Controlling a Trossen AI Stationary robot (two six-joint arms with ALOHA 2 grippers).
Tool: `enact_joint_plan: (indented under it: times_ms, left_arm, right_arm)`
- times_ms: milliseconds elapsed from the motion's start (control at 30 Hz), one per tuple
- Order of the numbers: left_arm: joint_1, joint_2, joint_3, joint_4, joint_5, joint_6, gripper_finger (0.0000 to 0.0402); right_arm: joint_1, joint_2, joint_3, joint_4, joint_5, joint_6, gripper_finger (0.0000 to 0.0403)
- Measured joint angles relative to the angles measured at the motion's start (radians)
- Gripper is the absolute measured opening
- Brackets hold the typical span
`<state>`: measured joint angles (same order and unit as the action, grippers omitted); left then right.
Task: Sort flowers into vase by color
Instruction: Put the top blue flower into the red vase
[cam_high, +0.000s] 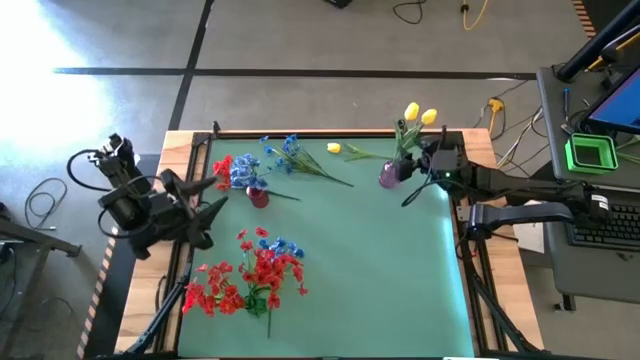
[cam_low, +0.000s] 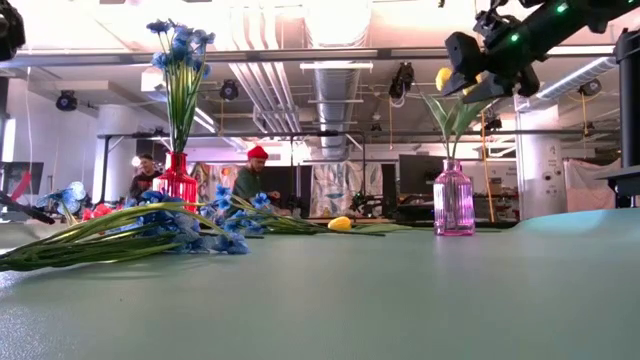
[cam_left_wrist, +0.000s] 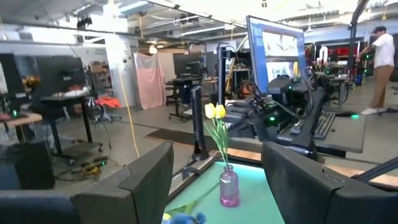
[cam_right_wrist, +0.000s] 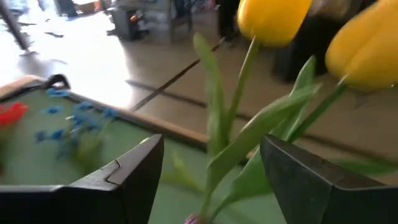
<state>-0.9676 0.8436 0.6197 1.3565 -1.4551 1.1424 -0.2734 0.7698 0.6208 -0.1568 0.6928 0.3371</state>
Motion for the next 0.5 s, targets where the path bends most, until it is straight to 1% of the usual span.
enact_joint_plan:
  times_ms: [100,233,333,400,500]
  left_arm:
    - [0.000,-0.046,0.000,-0.073,0.000,0.004,0.0230]
    - [0.000,-0.094,0.000,-0.118,-0.001,0.003,0.0230]
    - [0.000,-0.116,0.000,-0.137,-0.002,0.002,0.0230]
    - [0.000,-0.122,0.000,-0.146,-0.003,0.000,0.0230]
    - [0.000,-0.120,-0.001,-0.154,-0.004,-0.004,0.0230]
  right_arm:
    - [0.014,-0.006,0.000,-0.067,-0.076,0.113,0.0256]
    - [0.021,-0.011,0.001,-0.168,-0.098,0.238,0.0247]
    - [0.020,-0.009,0.028,-0.299,-0.141,0.353,0.0243]
    - [0.020,-0.004,0.040,-0.348,-0.208,0.403,0.0242]
    - [0.021,0.016,0.040,-0.325,-0.391,0.424,0.0242]
